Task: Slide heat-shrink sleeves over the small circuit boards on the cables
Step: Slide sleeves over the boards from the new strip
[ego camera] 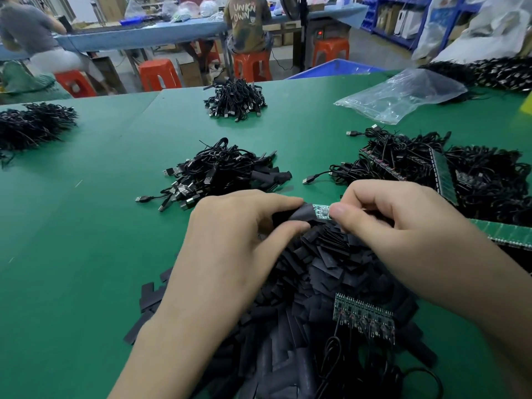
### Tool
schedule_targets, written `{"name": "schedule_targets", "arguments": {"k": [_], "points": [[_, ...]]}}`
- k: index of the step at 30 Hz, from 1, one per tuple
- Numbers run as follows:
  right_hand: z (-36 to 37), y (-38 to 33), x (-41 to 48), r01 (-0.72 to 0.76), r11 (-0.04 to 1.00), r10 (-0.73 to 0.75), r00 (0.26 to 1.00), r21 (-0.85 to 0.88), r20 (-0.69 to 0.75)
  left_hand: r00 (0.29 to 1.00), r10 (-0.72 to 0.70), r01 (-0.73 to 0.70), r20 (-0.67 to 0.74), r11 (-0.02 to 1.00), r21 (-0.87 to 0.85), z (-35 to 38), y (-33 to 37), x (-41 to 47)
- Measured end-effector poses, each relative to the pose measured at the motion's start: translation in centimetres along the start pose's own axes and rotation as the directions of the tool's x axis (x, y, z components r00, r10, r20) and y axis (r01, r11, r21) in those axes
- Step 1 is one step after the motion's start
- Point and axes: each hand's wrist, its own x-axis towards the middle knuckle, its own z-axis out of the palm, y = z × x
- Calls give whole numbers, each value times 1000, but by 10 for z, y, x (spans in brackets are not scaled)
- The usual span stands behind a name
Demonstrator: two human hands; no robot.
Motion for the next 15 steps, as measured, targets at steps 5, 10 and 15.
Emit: {"name": "schedule_targets", "arguments": {"k": [5, 10, 15], "points": [[-2, -3, -1, 11, 1000, -10, 1000, -15, 10, 1000, 17, -17, -8, 1000, 7, -3, -1, 1], [-5, -3, -1, -13, 1000, 12, 1000, 25, 29, 997, 66, -64, -49, 998, 26, -3, -1, 0], [-5, -5, -2, 10, 1000, -11, 1000, 21, 26, 998, 63, -63, -25, 998, -9, -4, -1, 1]]}}
